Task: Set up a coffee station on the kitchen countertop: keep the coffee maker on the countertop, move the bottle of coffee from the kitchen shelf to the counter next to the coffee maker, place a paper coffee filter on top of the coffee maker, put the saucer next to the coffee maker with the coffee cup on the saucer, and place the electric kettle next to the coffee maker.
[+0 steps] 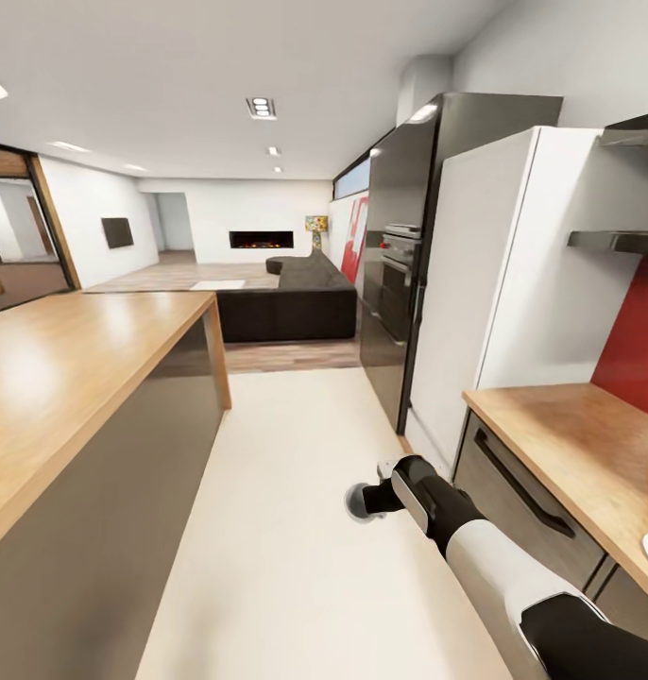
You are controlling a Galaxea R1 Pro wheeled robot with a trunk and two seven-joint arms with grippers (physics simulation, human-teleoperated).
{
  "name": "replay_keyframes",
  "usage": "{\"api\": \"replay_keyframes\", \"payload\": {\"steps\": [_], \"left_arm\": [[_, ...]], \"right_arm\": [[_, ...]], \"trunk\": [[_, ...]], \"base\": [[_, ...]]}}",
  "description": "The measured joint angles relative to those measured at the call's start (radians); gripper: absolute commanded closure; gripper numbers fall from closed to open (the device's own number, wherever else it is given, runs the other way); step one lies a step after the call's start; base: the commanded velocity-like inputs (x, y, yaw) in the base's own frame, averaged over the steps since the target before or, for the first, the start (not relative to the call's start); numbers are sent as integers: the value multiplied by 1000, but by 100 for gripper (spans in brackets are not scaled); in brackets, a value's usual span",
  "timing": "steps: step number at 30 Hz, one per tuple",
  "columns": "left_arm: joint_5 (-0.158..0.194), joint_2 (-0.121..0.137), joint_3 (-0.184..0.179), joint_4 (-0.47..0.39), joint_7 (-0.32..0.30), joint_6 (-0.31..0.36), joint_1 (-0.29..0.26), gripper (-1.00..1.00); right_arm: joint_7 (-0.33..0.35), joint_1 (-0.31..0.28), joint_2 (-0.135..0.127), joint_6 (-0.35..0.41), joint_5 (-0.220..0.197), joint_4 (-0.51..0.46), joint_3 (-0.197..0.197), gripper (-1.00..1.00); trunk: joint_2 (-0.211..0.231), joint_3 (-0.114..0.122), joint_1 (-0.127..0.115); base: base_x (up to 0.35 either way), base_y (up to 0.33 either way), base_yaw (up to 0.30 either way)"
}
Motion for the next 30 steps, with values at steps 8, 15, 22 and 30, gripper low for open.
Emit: {"api": "replay_keyframes", "payload": {"steps": [8, 15, 22, 30], "left_arm": [[0, 0, 1, 1, 0, 0, 0, -100], [0, 0, 1, 2, 0, 0, 0, -100], [0, 0, 1, 2, 0, 0, 0, -100], [0, 0, 0, 2, 0, 0, -1, -100]], "right_arm": [[0, 0, 1, 0, 0, 1, 1, 100], [0, 0, 2, 0, 0, 1, 1, 100], [0, 0, 2, 0, 0, 1, 0, 100], [0, 0, 1, 0, 0, 1, 0, 100]], "trunk": [[0, 0, 0], [0, 0, 0], [0, 0, 0], [0, 0, 0]], "base": [[336, 61, -260], [327, 169, -149], [324, 179, -31], [195, 99, -222]]}}
